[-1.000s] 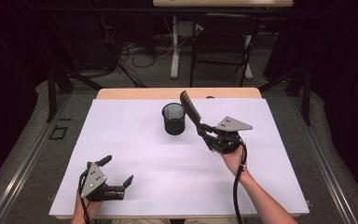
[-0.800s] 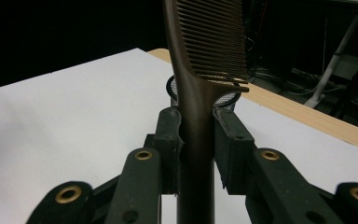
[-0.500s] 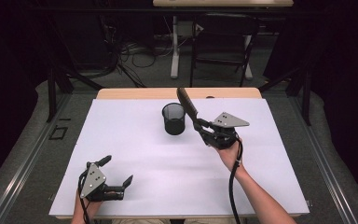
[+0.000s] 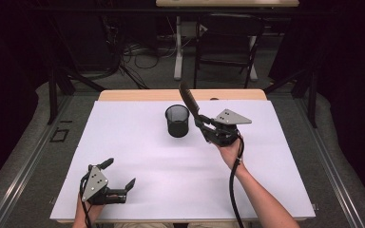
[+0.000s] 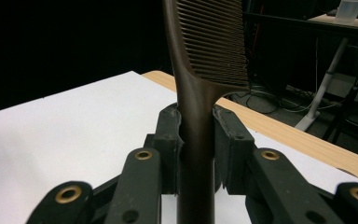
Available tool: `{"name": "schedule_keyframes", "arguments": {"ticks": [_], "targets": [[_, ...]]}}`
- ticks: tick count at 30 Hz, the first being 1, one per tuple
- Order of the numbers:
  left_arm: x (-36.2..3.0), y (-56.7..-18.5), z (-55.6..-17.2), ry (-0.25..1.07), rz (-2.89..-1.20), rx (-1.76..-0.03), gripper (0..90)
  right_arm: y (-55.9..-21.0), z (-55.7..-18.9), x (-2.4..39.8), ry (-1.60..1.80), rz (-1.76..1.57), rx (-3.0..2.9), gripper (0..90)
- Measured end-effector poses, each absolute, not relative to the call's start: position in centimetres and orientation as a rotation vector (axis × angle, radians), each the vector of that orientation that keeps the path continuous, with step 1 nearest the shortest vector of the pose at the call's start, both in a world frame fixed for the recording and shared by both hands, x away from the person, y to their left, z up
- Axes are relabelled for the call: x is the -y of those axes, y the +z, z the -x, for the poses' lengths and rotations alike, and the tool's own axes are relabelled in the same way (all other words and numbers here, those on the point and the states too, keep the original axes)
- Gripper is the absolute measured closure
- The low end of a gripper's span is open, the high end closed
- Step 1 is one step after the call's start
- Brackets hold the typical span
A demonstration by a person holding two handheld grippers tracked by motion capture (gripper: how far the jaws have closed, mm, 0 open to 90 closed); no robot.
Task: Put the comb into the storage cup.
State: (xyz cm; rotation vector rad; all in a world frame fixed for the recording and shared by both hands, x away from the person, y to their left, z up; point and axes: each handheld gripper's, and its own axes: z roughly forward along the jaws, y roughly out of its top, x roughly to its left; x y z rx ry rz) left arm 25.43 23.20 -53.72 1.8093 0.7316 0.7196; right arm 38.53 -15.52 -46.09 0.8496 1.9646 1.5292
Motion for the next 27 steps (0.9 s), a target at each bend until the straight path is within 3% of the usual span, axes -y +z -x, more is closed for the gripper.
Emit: {"name": "schedule_keyframes", "arguments": {"ticks": [27], "targets": [[-23.3,-53.7,-25.5,0.719,-1.808,-0.728,1.0,-45.0,-40.7,13.8,1.542,-0.842,-1.937,72.8]]}}
